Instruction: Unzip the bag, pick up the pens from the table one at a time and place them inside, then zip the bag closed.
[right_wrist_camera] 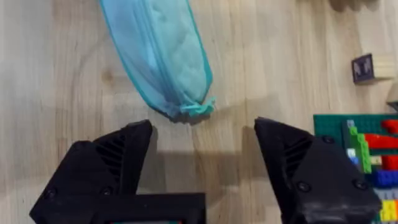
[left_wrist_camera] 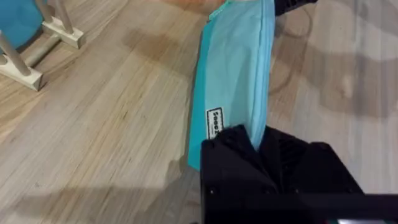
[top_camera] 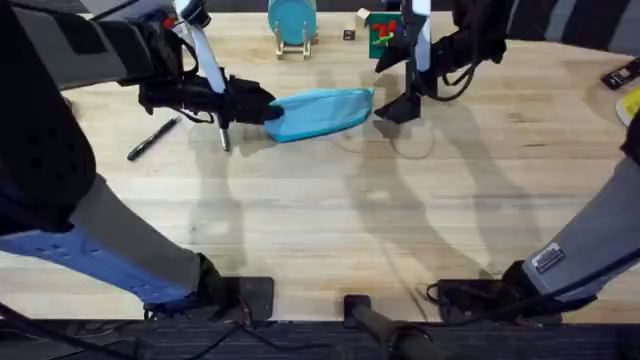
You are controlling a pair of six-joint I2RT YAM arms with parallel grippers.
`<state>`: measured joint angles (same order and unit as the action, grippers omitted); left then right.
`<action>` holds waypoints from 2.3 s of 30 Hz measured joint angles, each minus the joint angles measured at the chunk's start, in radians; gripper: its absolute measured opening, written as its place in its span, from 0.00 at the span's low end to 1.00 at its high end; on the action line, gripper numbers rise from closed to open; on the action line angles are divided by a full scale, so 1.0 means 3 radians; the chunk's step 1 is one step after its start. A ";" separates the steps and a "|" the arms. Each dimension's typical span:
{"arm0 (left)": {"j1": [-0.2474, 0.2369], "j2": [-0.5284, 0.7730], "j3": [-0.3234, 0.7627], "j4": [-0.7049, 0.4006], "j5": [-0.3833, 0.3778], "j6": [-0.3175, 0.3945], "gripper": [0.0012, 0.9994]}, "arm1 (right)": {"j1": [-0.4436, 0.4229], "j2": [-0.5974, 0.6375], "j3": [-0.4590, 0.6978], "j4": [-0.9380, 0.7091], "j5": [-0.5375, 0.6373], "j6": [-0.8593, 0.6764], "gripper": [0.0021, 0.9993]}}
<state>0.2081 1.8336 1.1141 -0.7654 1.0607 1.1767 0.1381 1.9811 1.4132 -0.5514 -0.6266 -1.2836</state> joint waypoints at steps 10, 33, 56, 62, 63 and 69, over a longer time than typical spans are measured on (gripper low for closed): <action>0.0000 0.0000 0.0000 0.0036 -0.0001 -0.0059 0.04 | 0.0093 0.0001 0.0000 0.0017 0.0000 -0.0113 0.97; 0.0000 0.0000 0.0000 0.0036 -0.0003 -0.0060 0.04 | 0.0093 0.0001 0.0000 0.0003 0.0000 -0.0137 0.79; 0.0000 0.0000 0.0000 0.0098 -0.0010 -0.0083 0.04 | 0.0088 0.0001 0.0000 -0.0010 -0.0005 -0.0162 0.03; 0.0000 0.0000 0.0000 0.0098 -0.0011 -0.0083 0.04 | 0.0074 -0.0002 0.0000 -0.0010 -0.0006 -0.0161 0.03; 0.0000 0.0000 0.0000 0.0098 -0.0010 -0.0083 0.04 | 0.0068 -0.0008 0.0000 -0.0010 -0.0006 -0.0158 0.03; 0.0000 0.0000 0.0000 0.0098 -0.0010 -0.0083 0.04 | 0.0005 -0.0142 0.0000 -0.0009 -0.0008 -0.0068 0.03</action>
<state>0.2081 1.8336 1.1141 -0.7361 1.0576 1.1519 0.1396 1.9385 1.4132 -0.5541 -0.6289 -1.3041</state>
